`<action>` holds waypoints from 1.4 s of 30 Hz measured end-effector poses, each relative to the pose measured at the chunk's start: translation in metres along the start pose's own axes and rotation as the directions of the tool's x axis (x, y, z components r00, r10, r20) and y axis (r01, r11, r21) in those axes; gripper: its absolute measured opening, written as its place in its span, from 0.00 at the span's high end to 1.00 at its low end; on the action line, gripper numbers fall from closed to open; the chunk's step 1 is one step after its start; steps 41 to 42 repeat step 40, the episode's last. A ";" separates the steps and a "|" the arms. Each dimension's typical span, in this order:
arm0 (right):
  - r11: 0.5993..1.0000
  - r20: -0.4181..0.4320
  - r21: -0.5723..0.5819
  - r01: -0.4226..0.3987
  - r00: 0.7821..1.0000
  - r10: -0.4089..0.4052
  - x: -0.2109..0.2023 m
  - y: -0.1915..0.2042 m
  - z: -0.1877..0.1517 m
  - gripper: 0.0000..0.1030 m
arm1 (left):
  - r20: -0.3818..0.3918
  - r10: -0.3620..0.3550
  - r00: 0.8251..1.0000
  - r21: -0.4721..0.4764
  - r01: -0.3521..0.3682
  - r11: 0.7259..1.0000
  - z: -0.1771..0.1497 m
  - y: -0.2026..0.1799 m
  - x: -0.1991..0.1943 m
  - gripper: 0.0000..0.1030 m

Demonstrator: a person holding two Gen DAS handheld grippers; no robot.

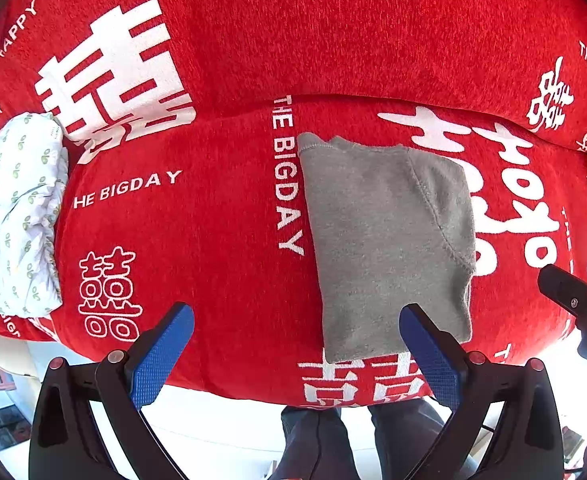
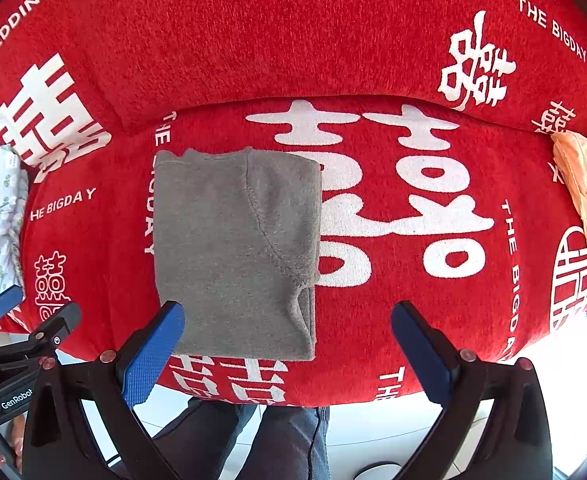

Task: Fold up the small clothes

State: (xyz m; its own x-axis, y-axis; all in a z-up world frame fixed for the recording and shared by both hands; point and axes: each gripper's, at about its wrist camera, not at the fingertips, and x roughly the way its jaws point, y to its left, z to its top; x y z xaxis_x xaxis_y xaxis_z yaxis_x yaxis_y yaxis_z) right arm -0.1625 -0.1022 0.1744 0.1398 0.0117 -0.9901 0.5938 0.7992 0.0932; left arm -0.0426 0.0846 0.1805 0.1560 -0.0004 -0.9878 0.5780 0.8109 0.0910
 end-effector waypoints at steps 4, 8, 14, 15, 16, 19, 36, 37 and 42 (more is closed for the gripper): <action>1.000 0.000 0.000 0.000 1.000 0.000 0.000 0.000 0.000 0.00 | 0.001 0.001 1.000 0.001 -0.001 1.000 0.000 0.000 0.000 0.00; 1.000 0.001 0.001 0.000 1.000 0.000 0.000 0.000 0.000 0.00 | -0.001 0.000 1.000 0.000 0.000 1.000 0.000 0.000 0.000 0.00; 1.000 0.000 0.001 0.000 1.000 0.000 0.000 0.000 0.000 0.00 | 0.000 0.002 1.000 -0.001 -0.002 1.000 0.000 -0.001 0.000 0.00; 1.000 0.000 0.000 0.000 1.000 0.000 0.000 0.000 0.000 0.00 | 0.000 0.001 1.000 -0.002 -0.001 1.000 0.000 -0.001 0.000 0.00; 1.000 0.000 -0.001 0.000 1.000 0.000 0.000 0.000 0.000 0.00 | 0.001 0.002 1.000 0.000 -0.002 1.000 0.000 0.000 0.000 0.00; 1.000 0.000 0.000 0.000 1.000 0.000 0.000 0.001 0.000 0.00 | 0.005 0.009 1.000 0.004 -0.009 1.000 0.000 0.002 0.000 0.00; 1.000 -0.006 -0.005 -0.003 1.000 0.003 0.002 0.001 0.003 0.00 | 0.012 -0.001 1.000 0.000 0.001 1.000 0.001 0.002 0.000 0.00; 1.000 -0.006 -0.005 -0.003 1.000 0.003 0.002 0.002 0.002 0.00 | 0.016 0.002 1.000 0.009 -0.002 1.000 0.001 0.001 -0.001 0.00; 1.000 -0.008 -0.004 -0.005 1.000 0.005 0.005 0.002 0.002 0.00 | 0.015 -0.003 1.000 0.029 0.003 1.000 0.000 -0.002 -0.001 0.00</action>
